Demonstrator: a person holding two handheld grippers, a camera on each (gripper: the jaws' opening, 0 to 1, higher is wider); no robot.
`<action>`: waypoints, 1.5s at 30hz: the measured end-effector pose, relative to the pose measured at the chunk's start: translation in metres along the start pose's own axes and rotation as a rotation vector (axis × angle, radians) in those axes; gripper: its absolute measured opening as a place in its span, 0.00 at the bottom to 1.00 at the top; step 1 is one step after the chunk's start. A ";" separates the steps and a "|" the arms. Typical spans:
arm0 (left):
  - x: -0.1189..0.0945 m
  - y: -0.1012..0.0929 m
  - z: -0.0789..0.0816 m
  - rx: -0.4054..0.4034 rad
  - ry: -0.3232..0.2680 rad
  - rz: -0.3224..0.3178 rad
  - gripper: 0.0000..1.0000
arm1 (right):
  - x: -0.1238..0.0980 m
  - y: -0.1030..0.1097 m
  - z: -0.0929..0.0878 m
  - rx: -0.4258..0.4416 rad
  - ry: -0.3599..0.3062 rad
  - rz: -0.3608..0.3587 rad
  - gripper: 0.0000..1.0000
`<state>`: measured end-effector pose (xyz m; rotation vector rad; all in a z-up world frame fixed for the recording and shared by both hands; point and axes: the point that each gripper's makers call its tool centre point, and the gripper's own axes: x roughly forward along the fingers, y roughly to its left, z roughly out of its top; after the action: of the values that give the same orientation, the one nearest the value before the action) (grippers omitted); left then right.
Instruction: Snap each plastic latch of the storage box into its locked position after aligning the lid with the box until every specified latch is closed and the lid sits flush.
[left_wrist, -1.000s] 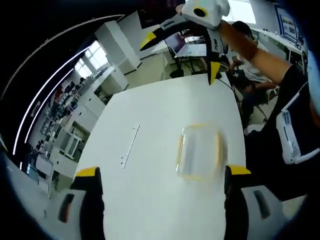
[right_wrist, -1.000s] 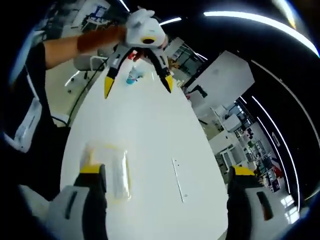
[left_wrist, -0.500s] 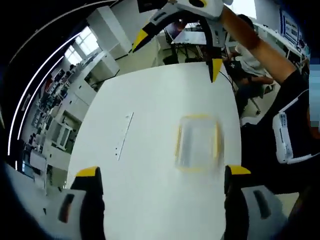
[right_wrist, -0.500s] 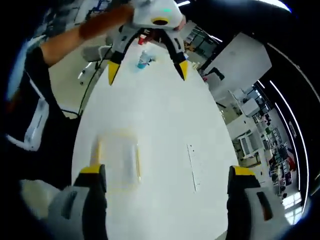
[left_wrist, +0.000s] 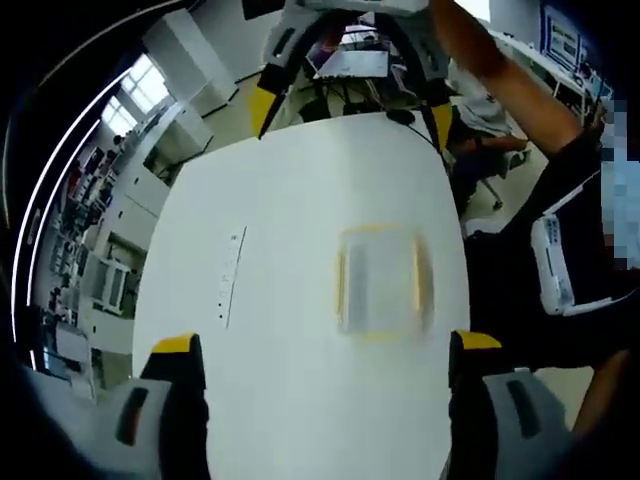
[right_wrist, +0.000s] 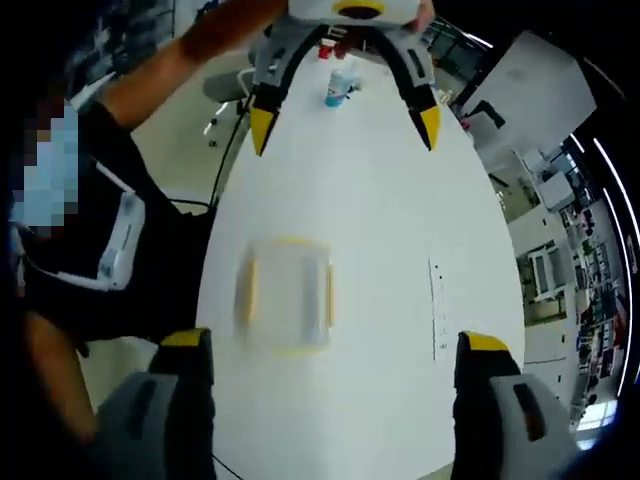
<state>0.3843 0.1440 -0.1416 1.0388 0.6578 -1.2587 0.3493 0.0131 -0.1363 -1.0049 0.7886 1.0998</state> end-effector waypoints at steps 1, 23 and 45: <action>-0.001 0.001 0.001 0.001 -0.002 0.003 1.00 | -0.001 0.000 0.002 0.001 -0.006 -0.003 0.98; 0.037 -0.007 0.015 -0.012 -0.007 -0.062 0.96 | 0.029 -0.001 -0.014 0.012 0.014 0.007 0.95; 0.072 -0.019 0.013 0.010 -0.011 -0.096 0.91 | 0.072 0.012 -0.025 0.002 0.026 0.062 0.97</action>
<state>0.3808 0.1016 -0.2035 1.0178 0.7010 -1.3513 0.3577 0.0160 -0.2128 -1.0003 0.8469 1.1403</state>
